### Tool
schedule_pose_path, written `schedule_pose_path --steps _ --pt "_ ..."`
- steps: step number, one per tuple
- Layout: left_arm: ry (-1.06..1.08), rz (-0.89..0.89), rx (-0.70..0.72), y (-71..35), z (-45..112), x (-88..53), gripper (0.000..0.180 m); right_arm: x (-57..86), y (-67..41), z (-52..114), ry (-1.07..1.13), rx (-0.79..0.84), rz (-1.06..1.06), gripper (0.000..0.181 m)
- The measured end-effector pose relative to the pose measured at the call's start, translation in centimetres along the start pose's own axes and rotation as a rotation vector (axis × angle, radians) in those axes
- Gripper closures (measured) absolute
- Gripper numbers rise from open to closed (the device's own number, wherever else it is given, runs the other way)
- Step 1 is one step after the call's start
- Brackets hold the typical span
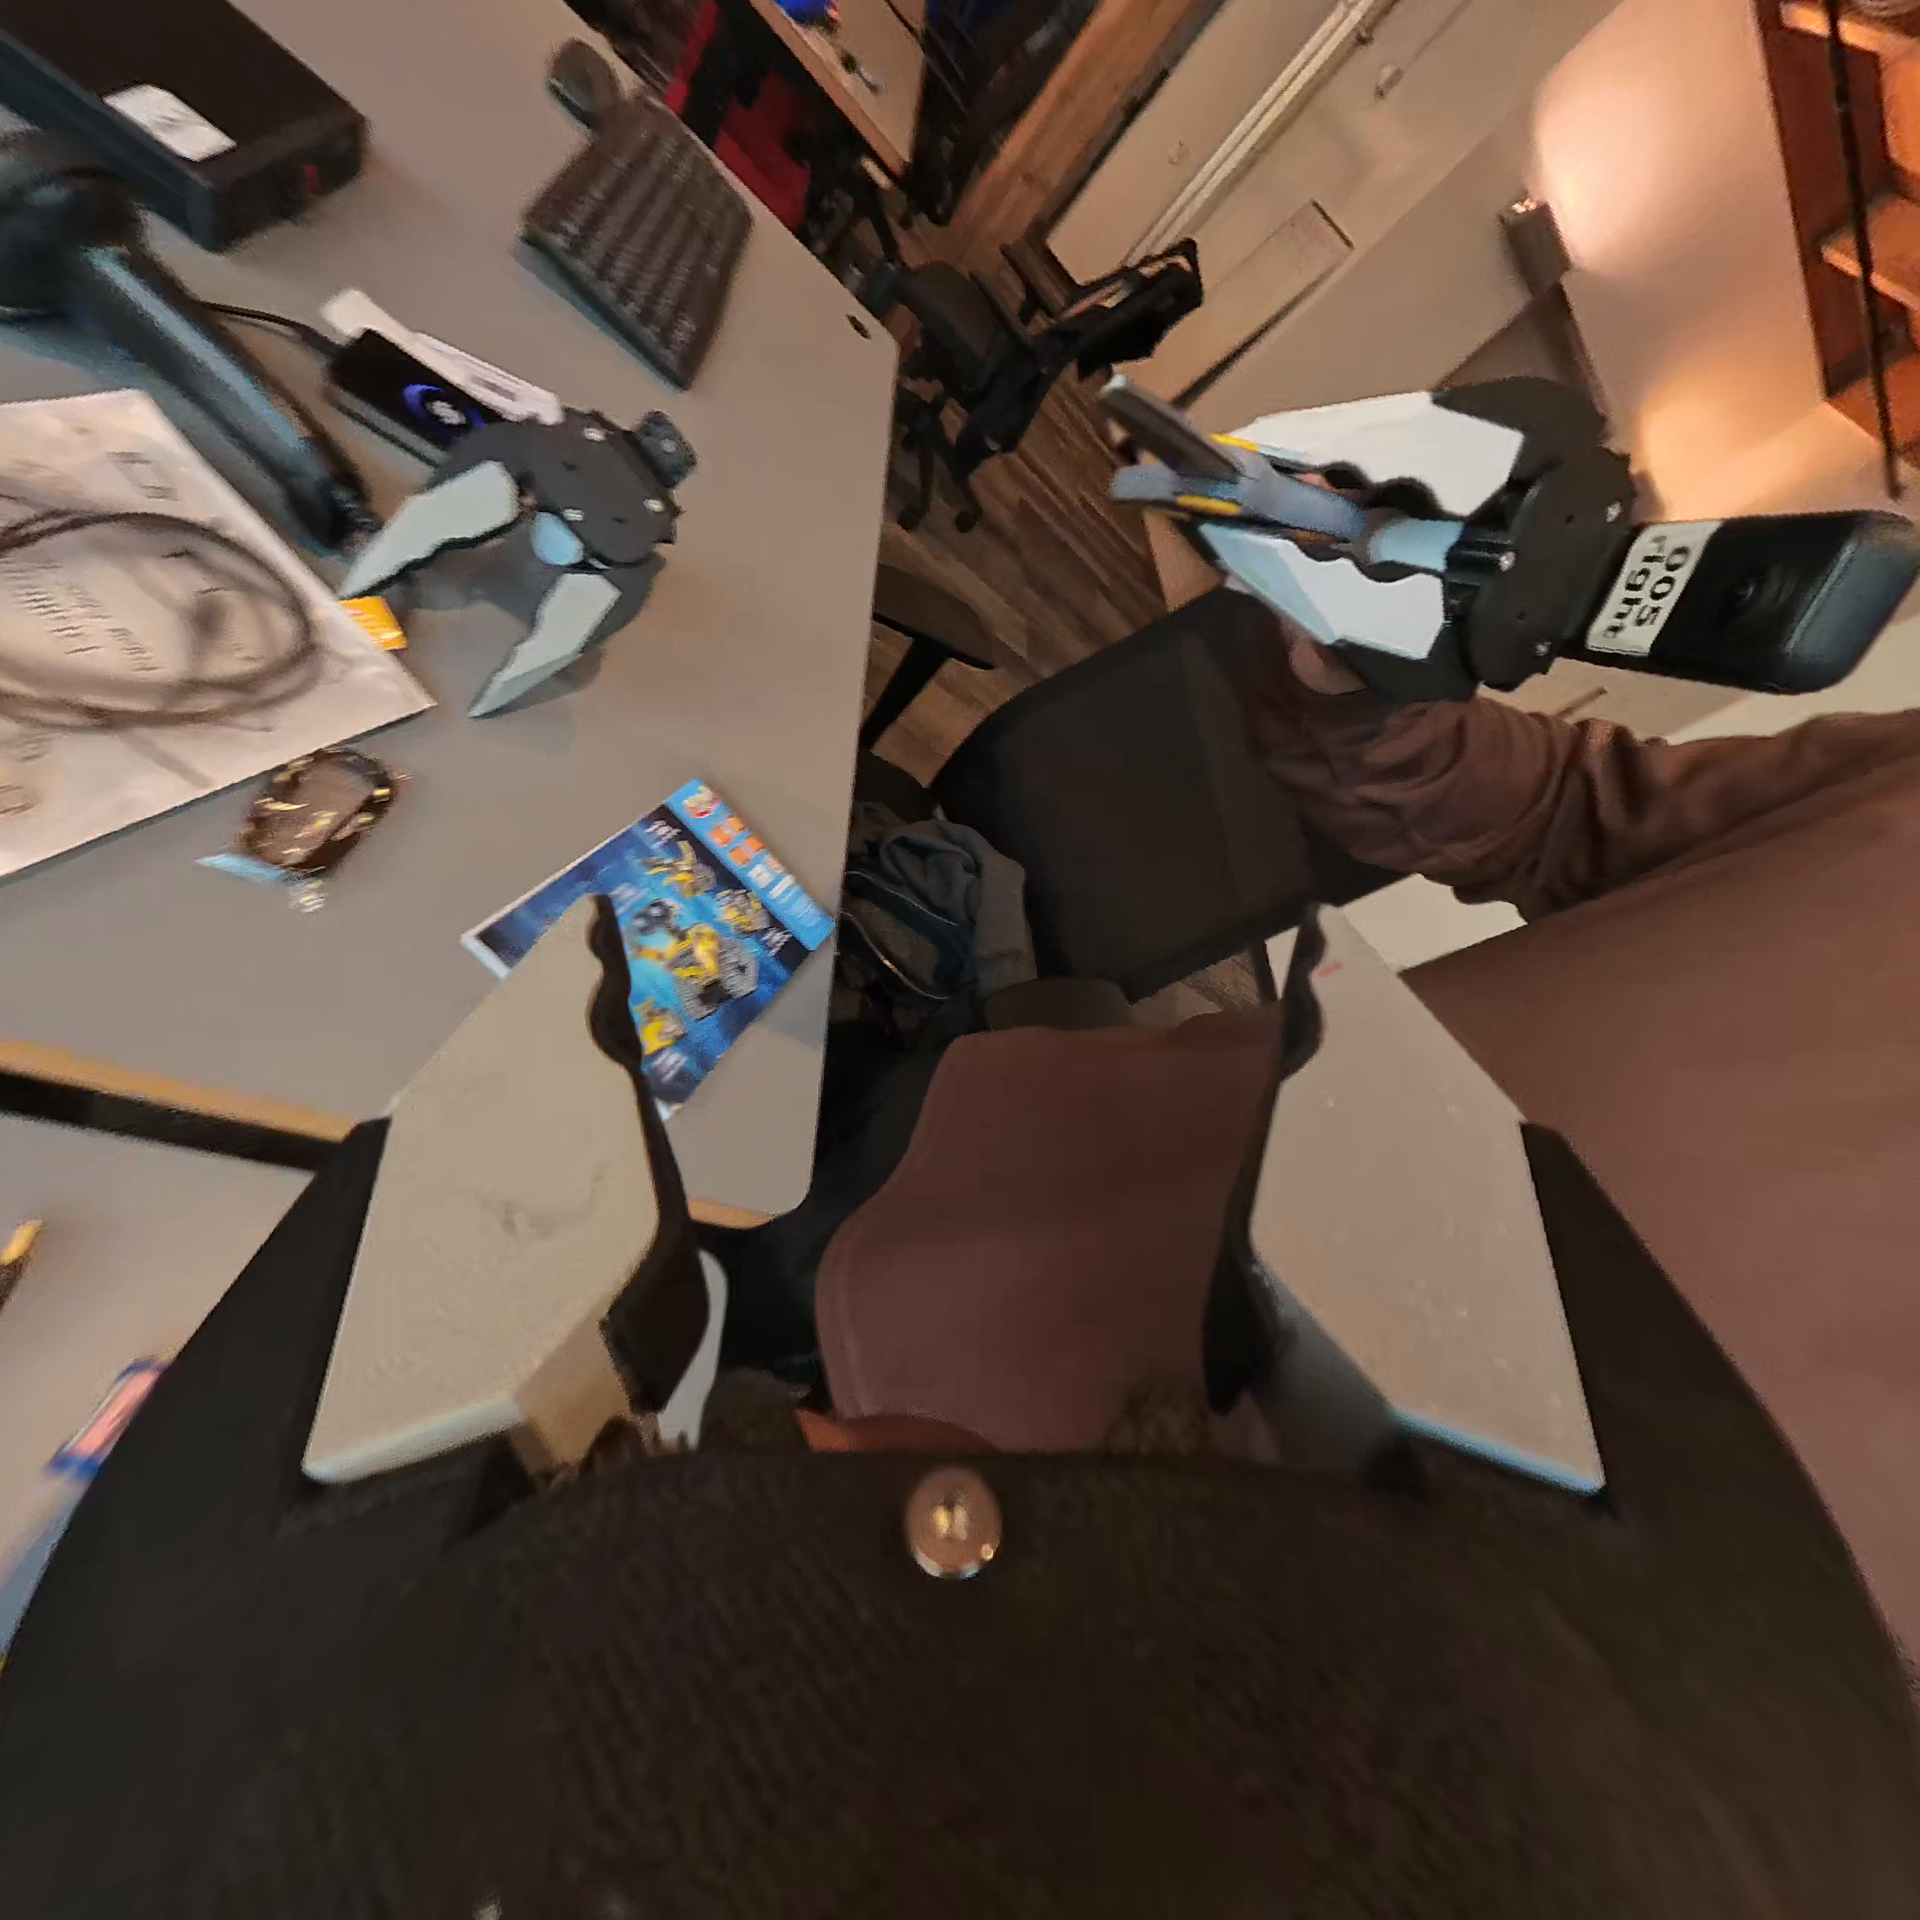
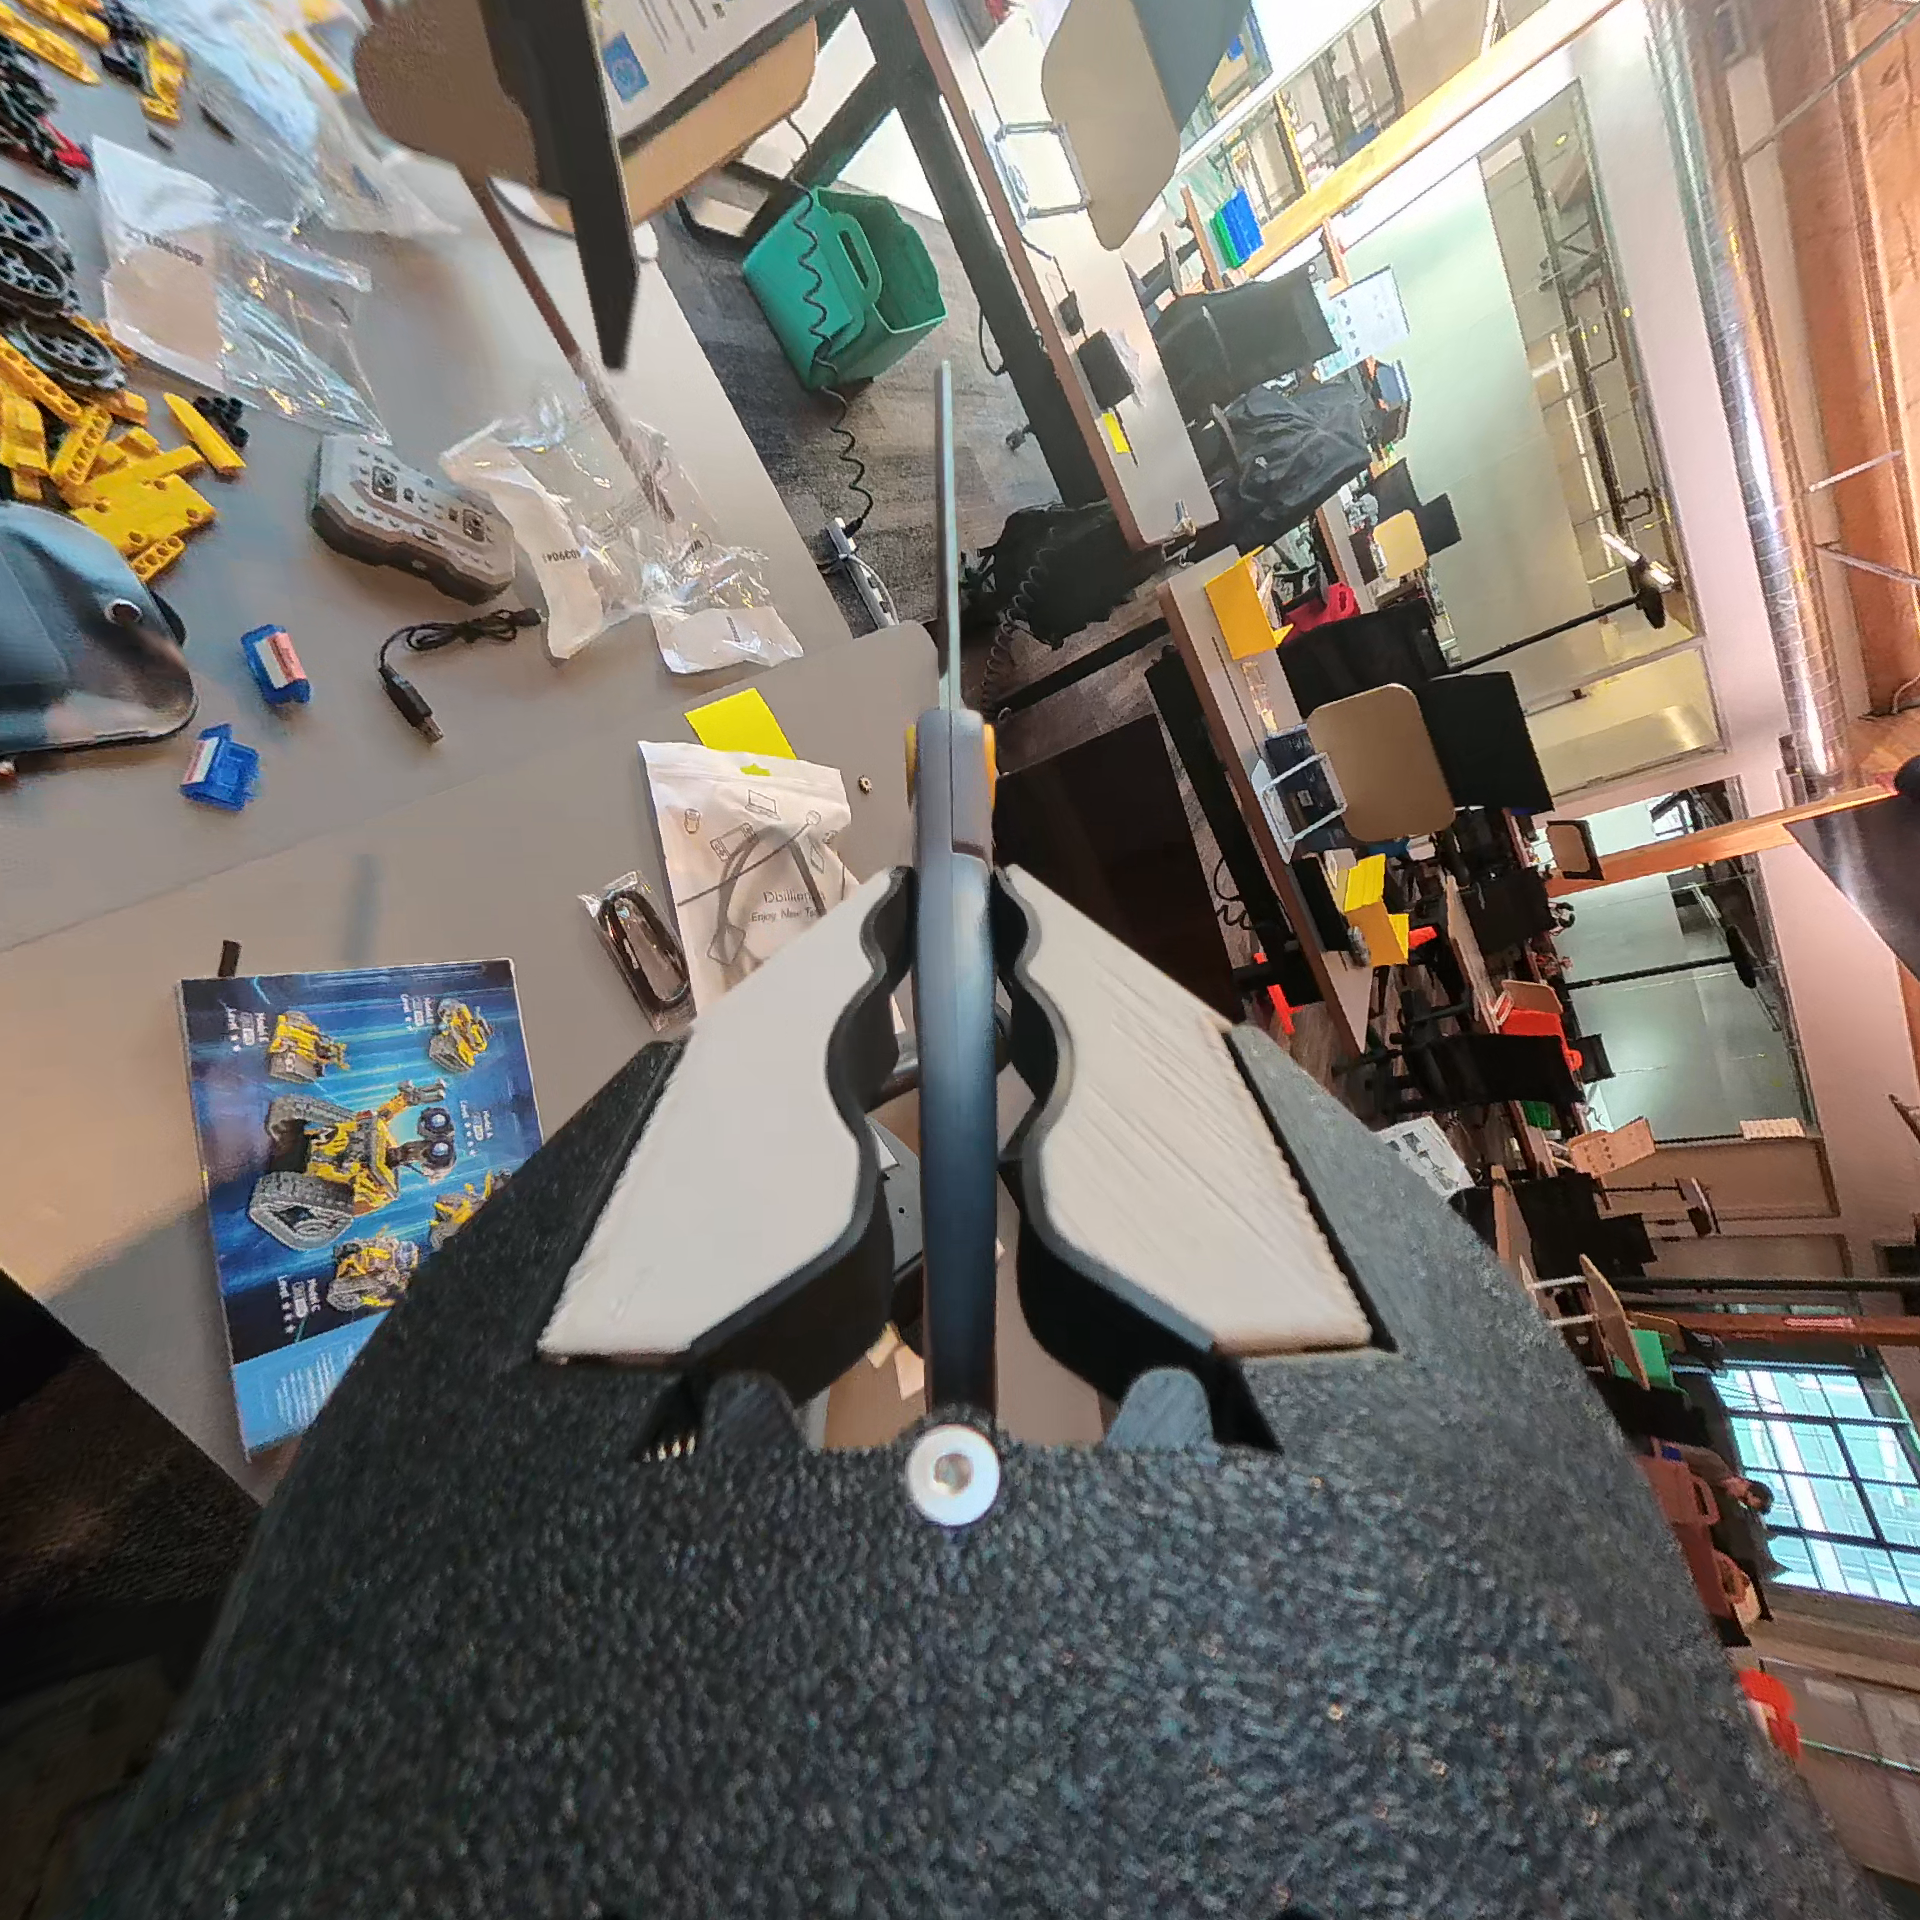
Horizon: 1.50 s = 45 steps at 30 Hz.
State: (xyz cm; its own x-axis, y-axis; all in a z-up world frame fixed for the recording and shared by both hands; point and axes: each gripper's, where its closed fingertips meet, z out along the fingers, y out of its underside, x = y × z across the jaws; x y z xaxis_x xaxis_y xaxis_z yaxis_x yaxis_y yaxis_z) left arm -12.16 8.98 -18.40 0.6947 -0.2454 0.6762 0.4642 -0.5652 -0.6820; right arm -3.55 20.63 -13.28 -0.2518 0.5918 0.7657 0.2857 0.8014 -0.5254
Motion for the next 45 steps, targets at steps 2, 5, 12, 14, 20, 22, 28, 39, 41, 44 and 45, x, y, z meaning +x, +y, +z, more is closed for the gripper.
schedule_pose_path --steps 2,5,12,14,20,22,28,39,41,44,45 --pt "-0.037 -0.012 0.029 -0.1 -2.0 -1.0 0.057 0.1 0.2 -0.1 0.001 -0.003 0.010 0.167" --pt "-0.052 -0.006 0.047 0.1 -2.7 -1.3 0.070 0.0 -0.2 0.4 -0.027 0.016 0.070 0.167" --pt "0.084 0.035 -0.210 4.5 6.1 3.5 0.071 -1.7 -2.3 2.7 -0.074 0.049 0.063 0.167" --pt "0.139 -0.030 -0.258 5.2 6.6 3.8 0.069 -2.0 -2.4 2.8 -0.064 0.037 -0.025 0.167" --pt "-0.133 -0.126 -0.099 4.8 3.3 -2.9 0.085 -1.6 -0.5 3.1 -0.184 0.059 0.323 0.167" --pt "-0.100 -0.118 -0.046 5.4 4.0 -1.8 0.096 -2.5 -1.0 3.7 -0.299 0.107 0.567 0.167" --pt "0.054 -0.131 0.021 7.4 8.1 1.6 0.103 -6.5 -6.7 5.2 -0.674 0.310 1.060 0.168" --pt "0.180 -0.068 0.125 5.0 7.0 4.9 0.148 -8.2 -10.7 5.1 -1.070 0.451 1.437 0.168" --pt "0.184 -0.048 0.131 4.7 7.2 5.3 0.155 -8.3 -10.8 5.1 -1.099 0.453 1.455 0.168" --pt "0.208 -0.034 0.137 4.4 6.9 5.9 0.170 -8.2 -10.7 5.1 -1.117 0.456 1.469 0.168" --pt "0.199 -0.030 0.133 4.4 6.9 5.9 0.171 -8.1 -10.6 5.1 -1.123 0.460 1.478 0.168"
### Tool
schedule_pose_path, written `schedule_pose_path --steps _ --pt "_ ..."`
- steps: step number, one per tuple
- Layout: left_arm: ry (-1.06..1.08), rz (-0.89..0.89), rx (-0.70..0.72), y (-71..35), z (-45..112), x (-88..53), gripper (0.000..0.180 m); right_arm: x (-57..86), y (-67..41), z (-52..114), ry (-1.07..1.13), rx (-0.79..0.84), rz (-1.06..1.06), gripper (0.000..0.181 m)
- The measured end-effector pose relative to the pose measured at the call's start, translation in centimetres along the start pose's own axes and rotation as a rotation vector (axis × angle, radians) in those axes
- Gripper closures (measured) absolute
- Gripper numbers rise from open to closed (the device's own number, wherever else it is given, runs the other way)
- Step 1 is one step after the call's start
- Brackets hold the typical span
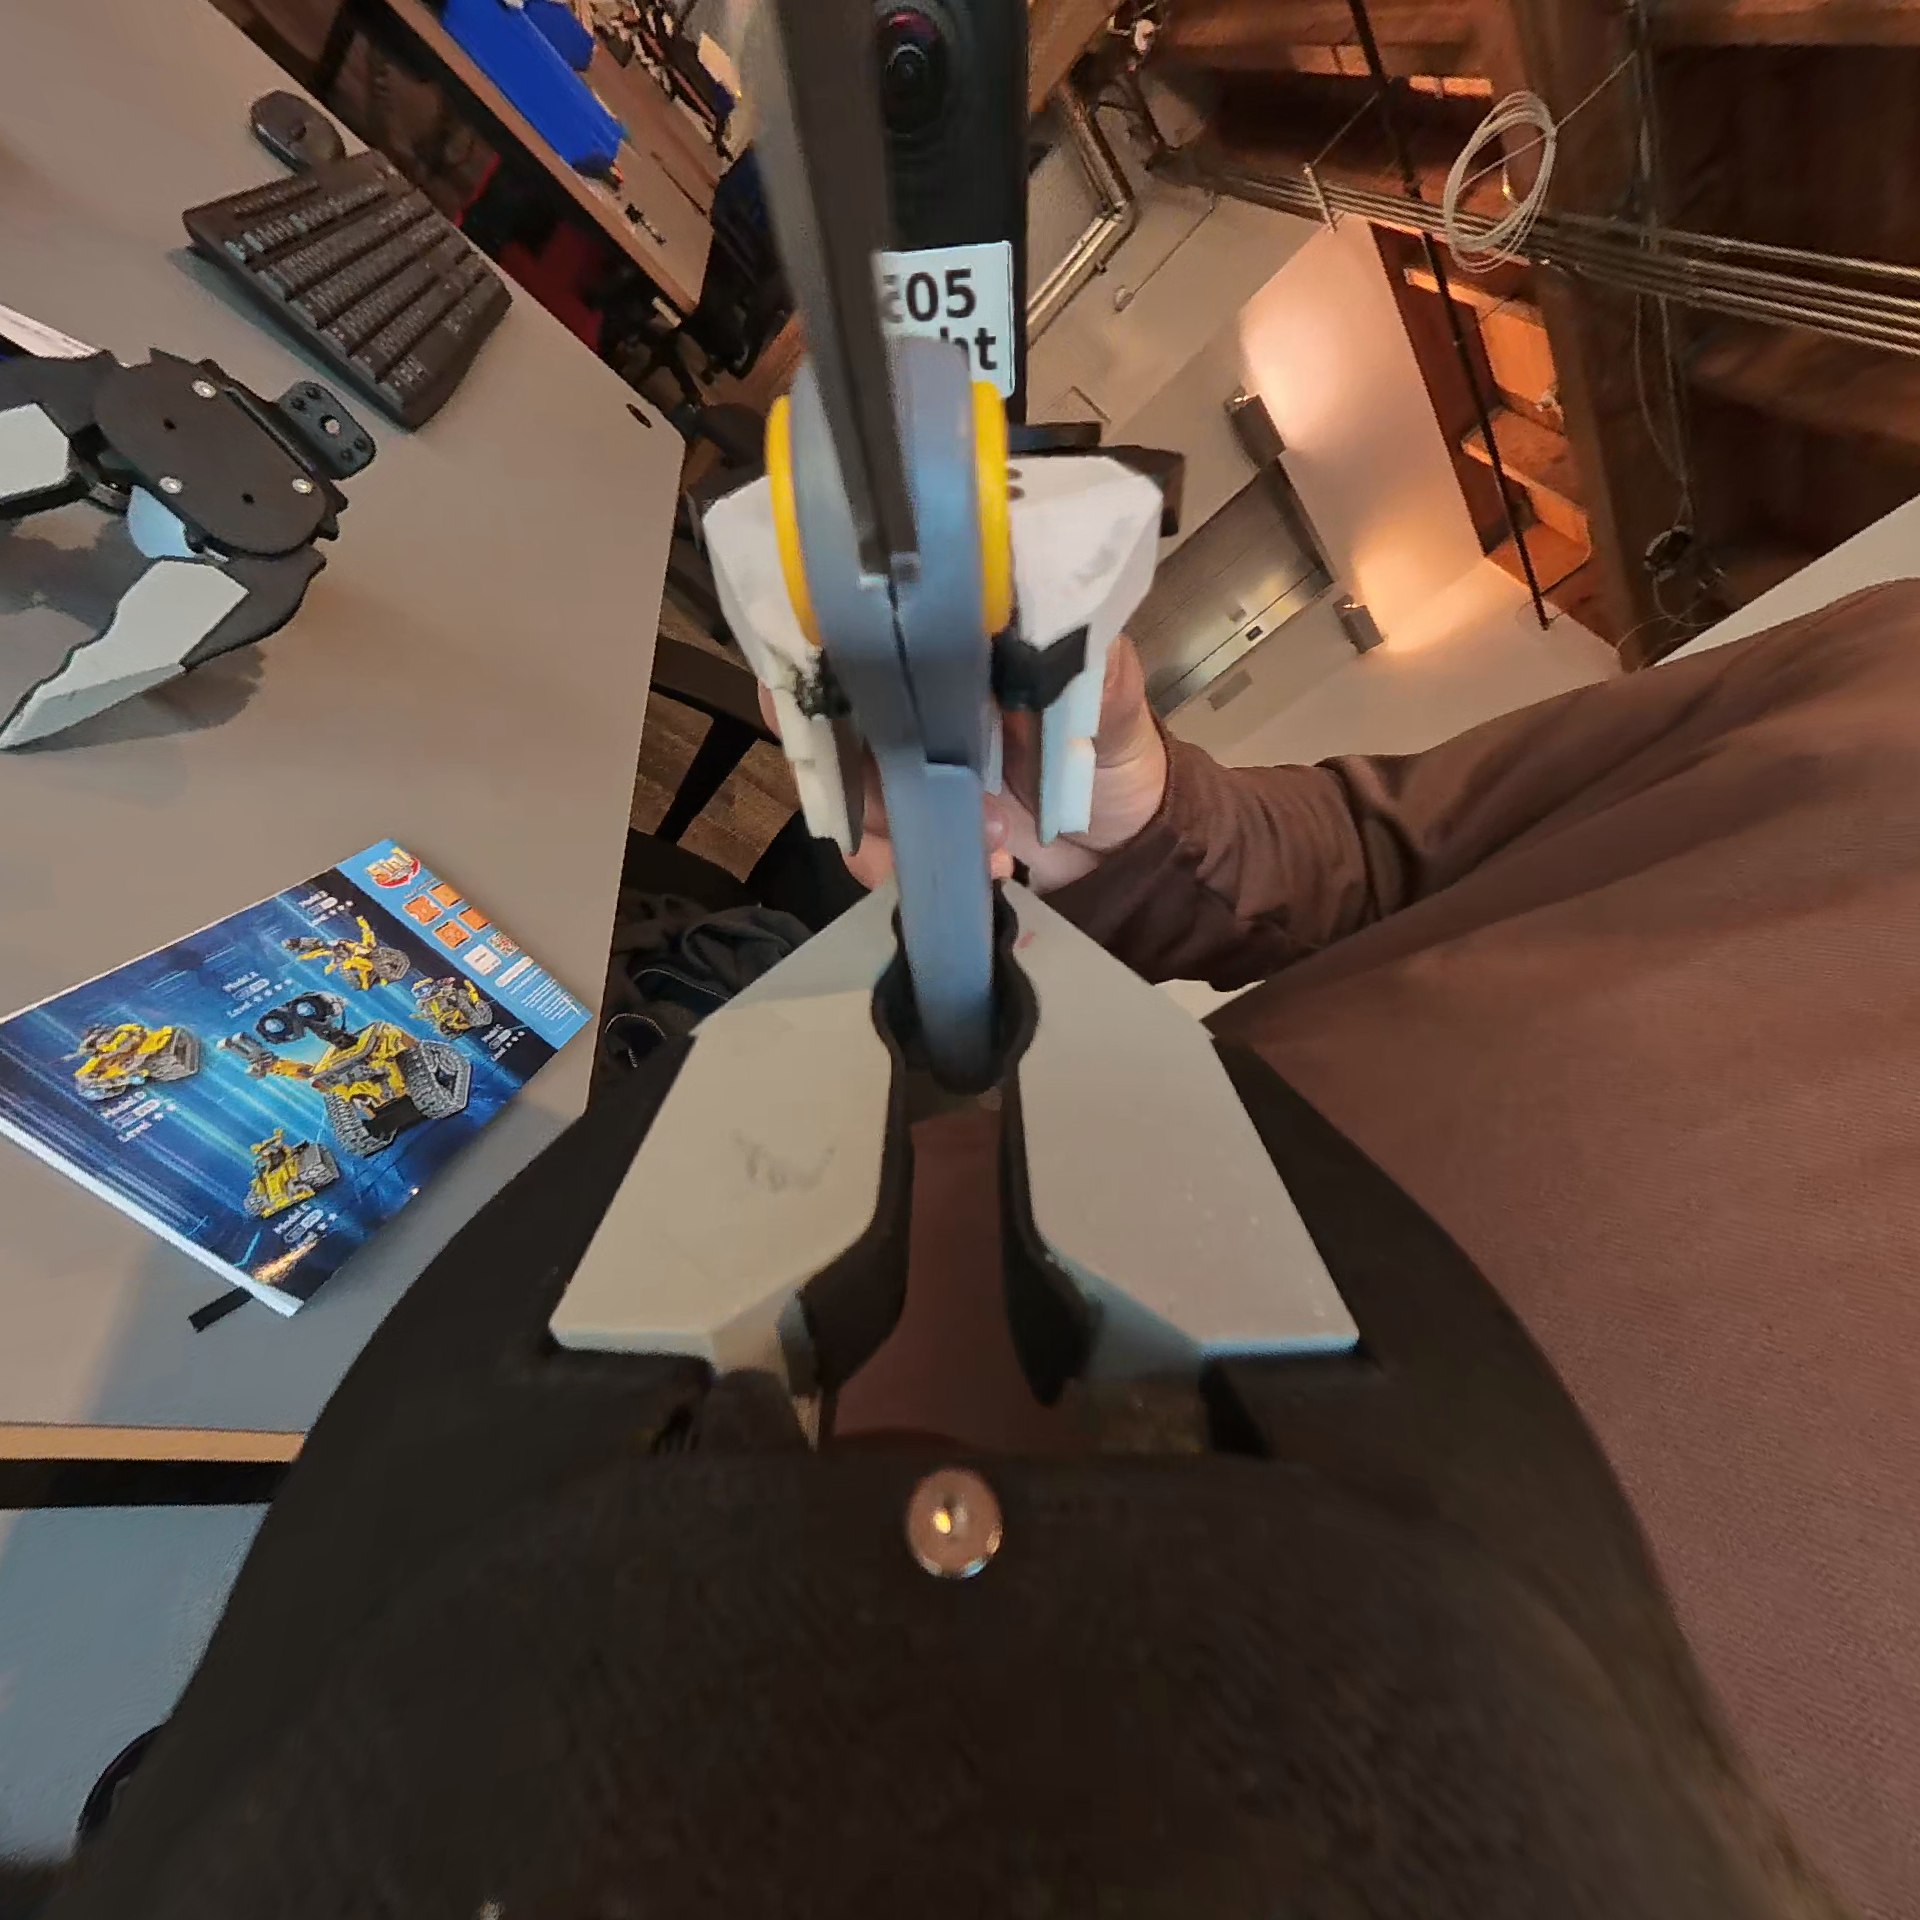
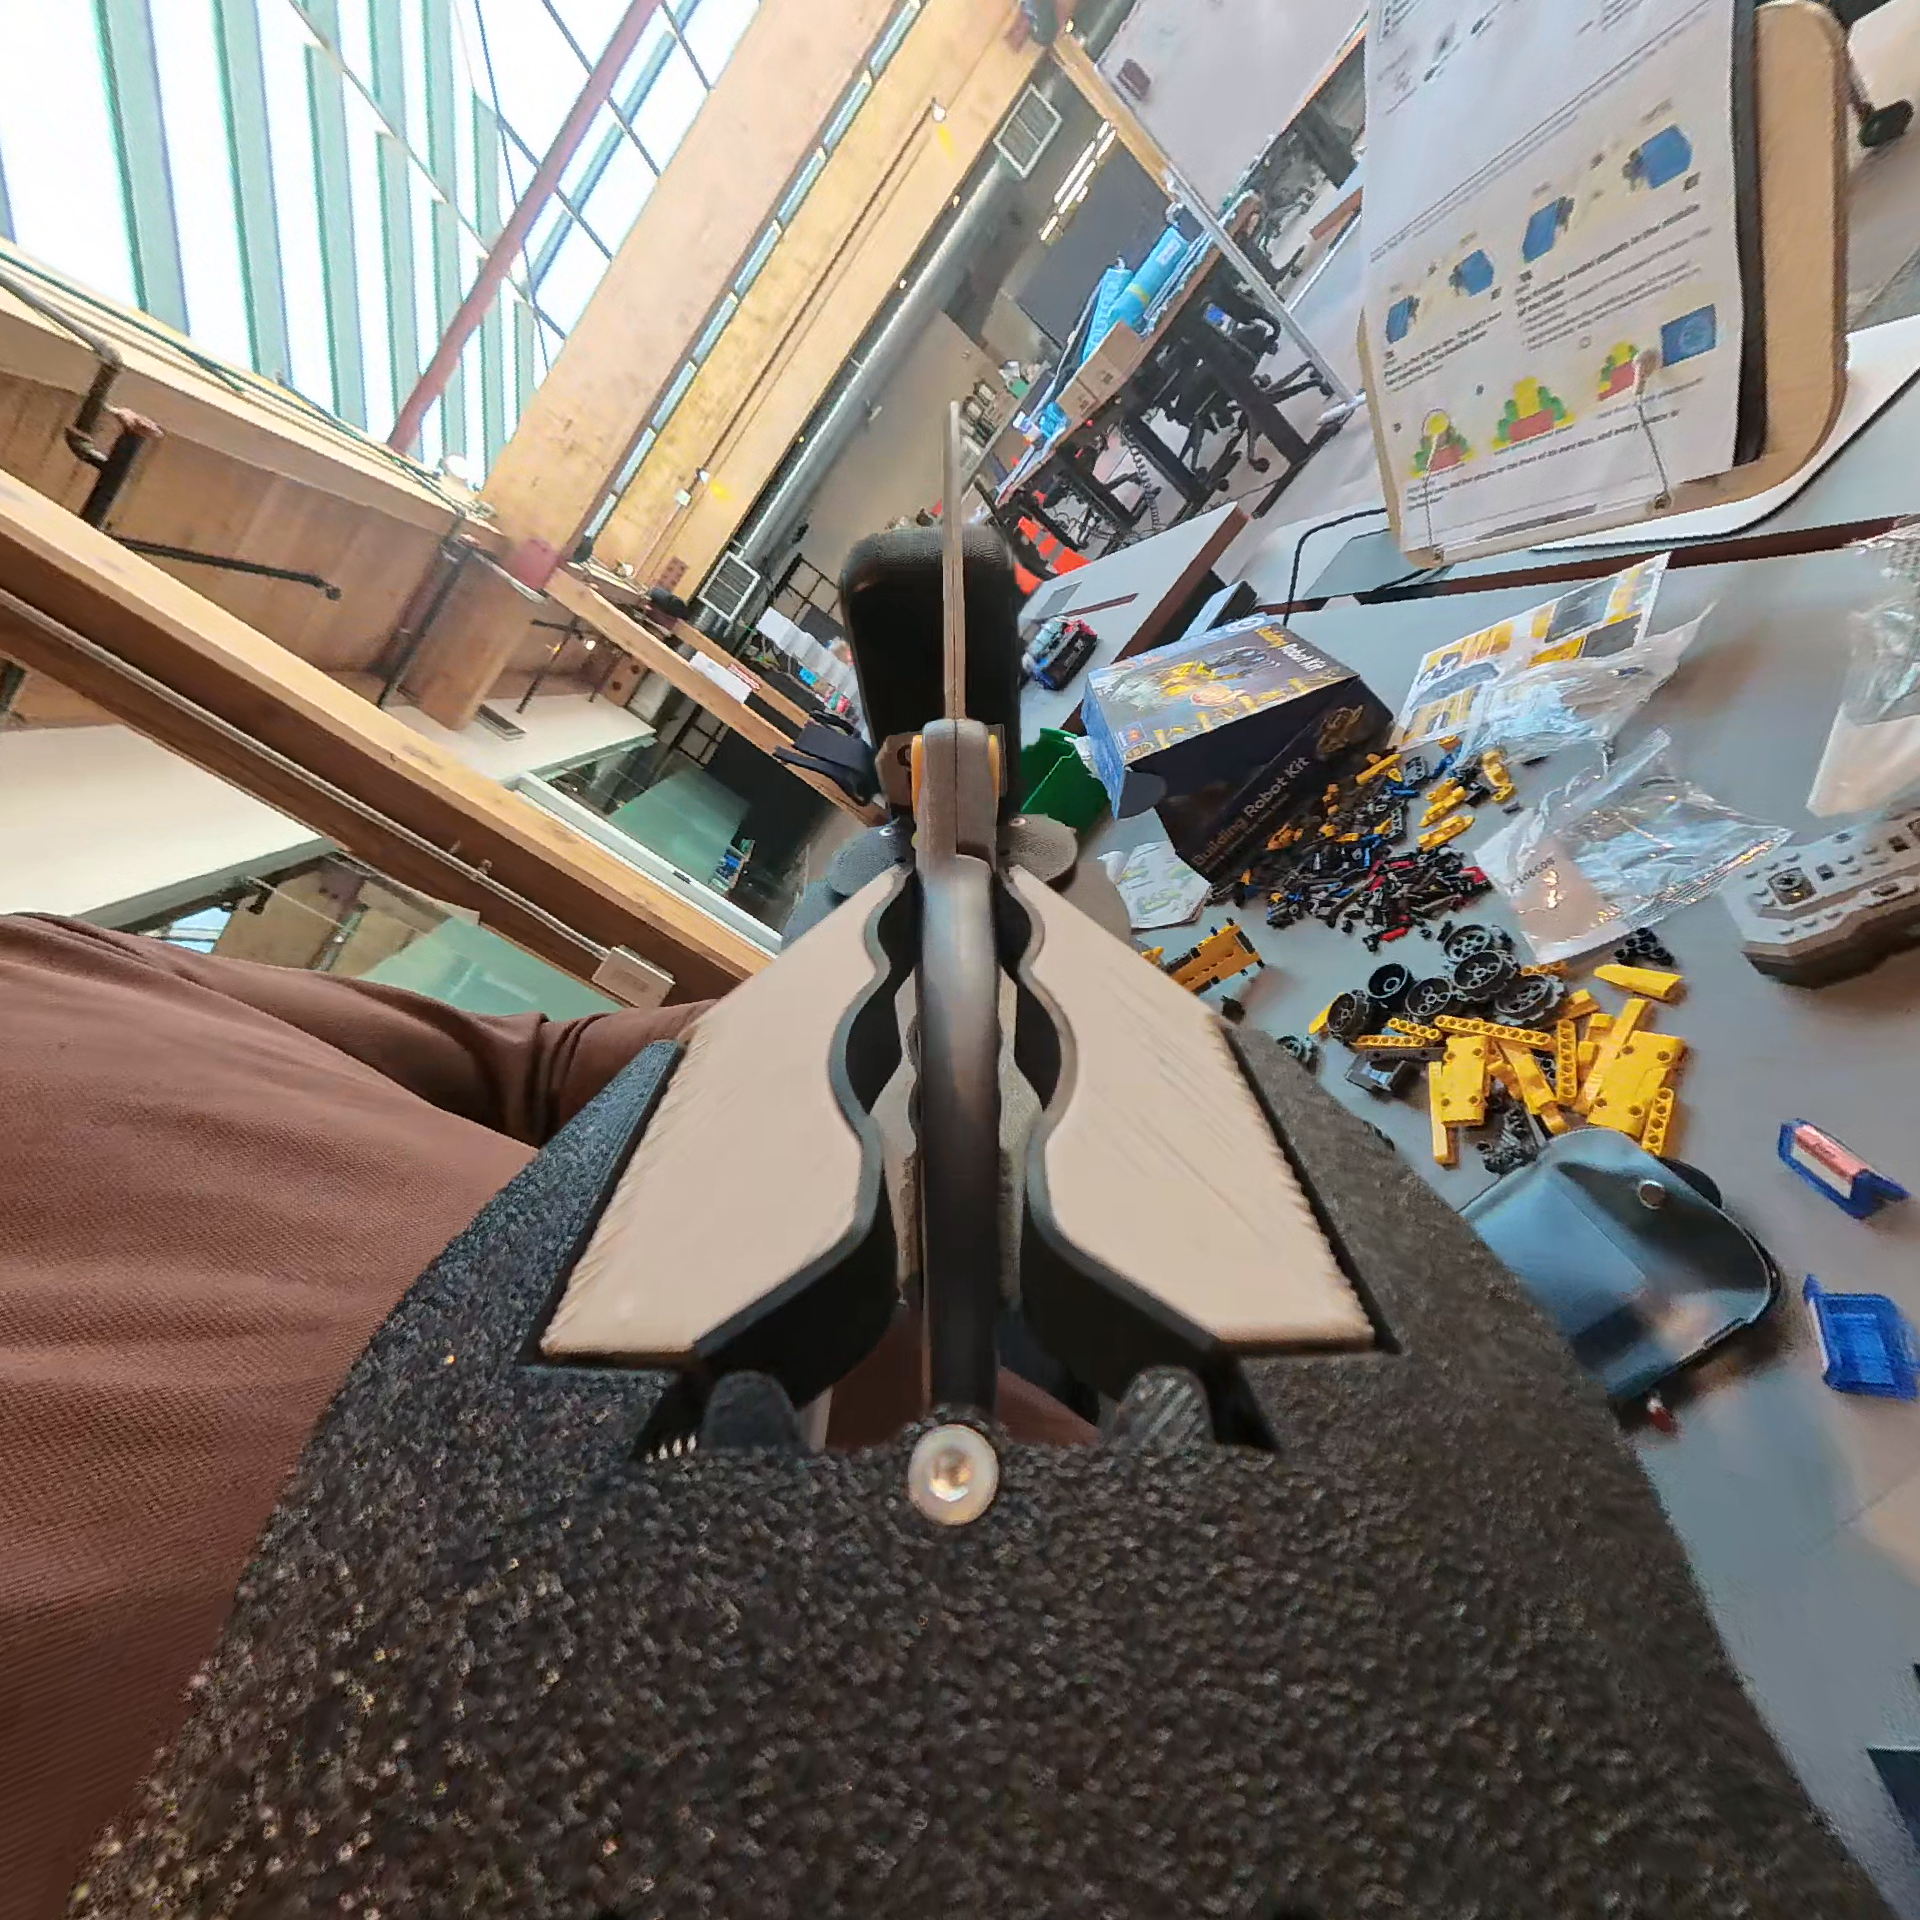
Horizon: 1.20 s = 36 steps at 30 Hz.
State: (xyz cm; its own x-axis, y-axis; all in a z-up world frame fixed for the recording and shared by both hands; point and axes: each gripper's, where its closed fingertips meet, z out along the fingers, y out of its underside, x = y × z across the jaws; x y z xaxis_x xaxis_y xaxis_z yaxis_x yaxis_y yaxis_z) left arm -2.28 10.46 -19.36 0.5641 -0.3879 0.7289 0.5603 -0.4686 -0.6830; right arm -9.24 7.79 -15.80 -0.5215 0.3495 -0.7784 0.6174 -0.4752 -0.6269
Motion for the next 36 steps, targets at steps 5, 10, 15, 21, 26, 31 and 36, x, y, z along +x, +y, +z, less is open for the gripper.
schedule_pose_path --steps 5,10,15,21,26,31,36 --pt "-0.024 -0.020 -0.001 -0.2 0.2 -0.1 0.171 0.2 -0.3 -0.4 -0.029 0.029 0.036 0.168" --pt "-0.036 -0.011 -0.023 0.0 0.0 -0.1 0.165 0.4 -0.2 -1.0 -0.044 0.021 0.049 0.168" --pt "-0.105 0.008 -0.044 -0.1 -0.1 -1.0 0.172 0.6 -0.5 -1.4 -0.062 0.038 0.067 0.167" --pt "-0.331 0.011 -0.047 -0.1 -0.2 -4.1 0.173 3.6 -1.6 -3.8 0.189 -0.004 -0.105 0.155" --pt "-0.349 0.045 -0.059 -0.5 -0.7 -4.5 0.174 5.0 -1.8 -7.5 0.361 -0.065 -0.252 0.149" --pt "-0.285 0.092 -0.144 -0.3 -0.7 -3.5 0.174 3.6 0.6 -7.7 0.123 -0.148 -0.086 0.140" --pt "-0.259 0.101 -0.217 0.1 -0.3 -3.3 0.174 2.9 2.7 -6.9 0.037 -0.210 -0.083 0.171"
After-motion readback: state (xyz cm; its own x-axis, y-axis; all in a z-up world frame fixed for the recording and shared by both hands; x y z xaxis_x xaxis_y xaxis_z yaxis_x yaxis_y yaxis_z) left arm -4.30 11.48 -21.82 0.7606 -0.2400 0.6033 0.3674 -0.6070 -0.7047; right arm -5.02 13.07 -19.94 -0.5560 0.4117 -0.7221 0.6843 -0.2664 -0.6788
